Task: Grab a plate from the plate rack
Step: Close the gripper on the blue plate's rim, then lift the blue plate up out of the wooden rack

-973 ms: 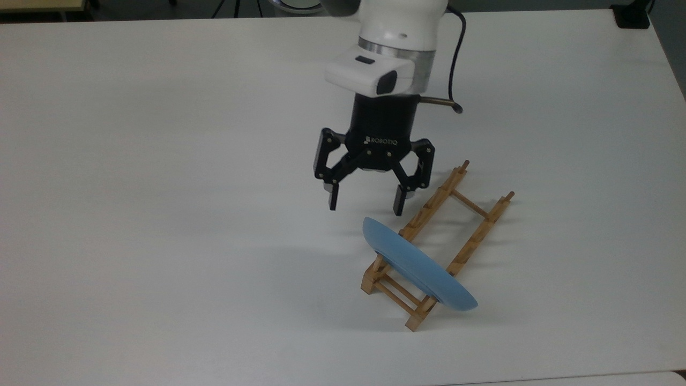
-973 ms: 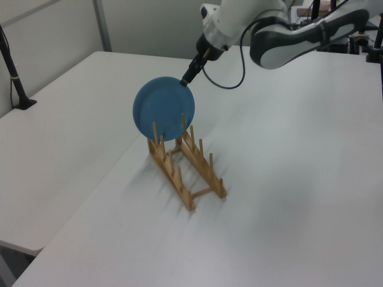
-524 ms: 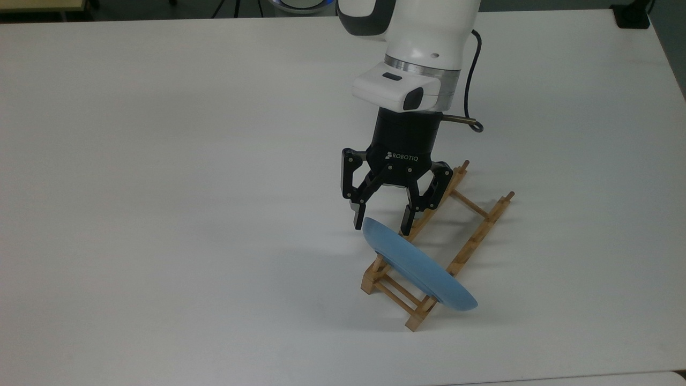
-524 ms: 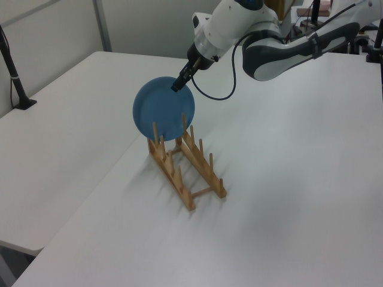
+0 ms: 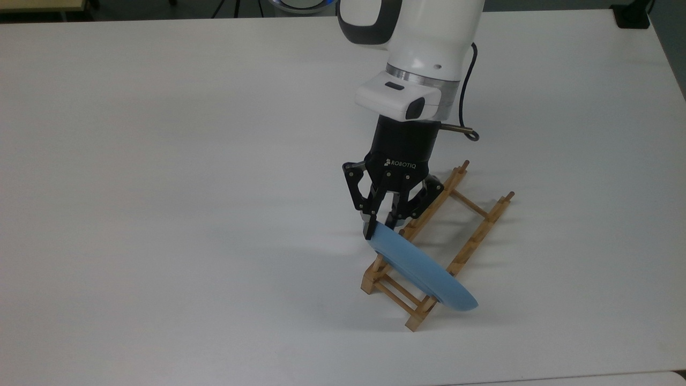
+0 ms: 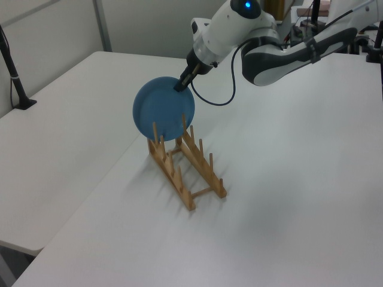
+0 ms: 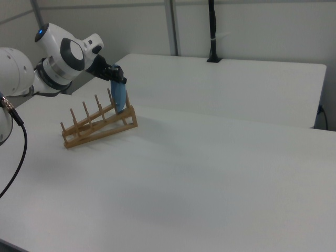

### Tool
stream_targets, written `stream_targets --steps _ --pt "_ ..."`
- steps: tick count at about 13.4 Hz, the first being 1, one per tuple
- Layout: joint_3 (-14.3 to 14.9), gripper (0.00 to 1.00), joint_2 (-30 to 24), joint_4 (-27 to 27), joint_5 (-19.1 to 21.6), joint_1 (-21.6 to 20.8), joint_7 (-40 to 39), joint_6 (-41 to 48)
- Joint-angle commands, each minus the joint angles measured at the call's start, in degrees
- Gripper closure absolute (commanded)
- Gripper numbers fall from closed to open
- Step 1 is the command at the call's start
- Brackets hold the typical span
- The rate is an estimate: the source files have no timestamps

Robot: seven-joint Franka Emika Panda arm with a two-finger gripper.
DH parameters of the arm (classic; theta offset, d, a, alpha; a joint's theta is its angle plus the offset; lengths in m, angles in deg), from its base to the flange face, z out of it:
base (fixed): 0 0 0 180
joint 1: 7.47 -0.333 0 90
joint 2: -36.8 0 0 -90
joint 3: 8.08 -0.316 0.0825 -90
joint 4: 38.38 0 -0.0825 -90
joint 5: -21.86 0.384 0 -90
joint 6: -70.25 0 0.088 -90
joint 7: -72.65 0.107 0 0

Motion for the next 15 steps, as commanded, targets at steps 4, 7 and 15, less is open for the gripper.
stream_targets --steps 4,7,15 --pt "1.1 1.00 0.2 1.0 -2.8 -0.9 1.5 -1.1" --pt "1.0 1.00 -1.8 1.0 -2.4 -0.8 1.7 -1.0" --pt "0.6 1.00 -13.5 -1.0 18.7 1.7 -12.7 14.1"
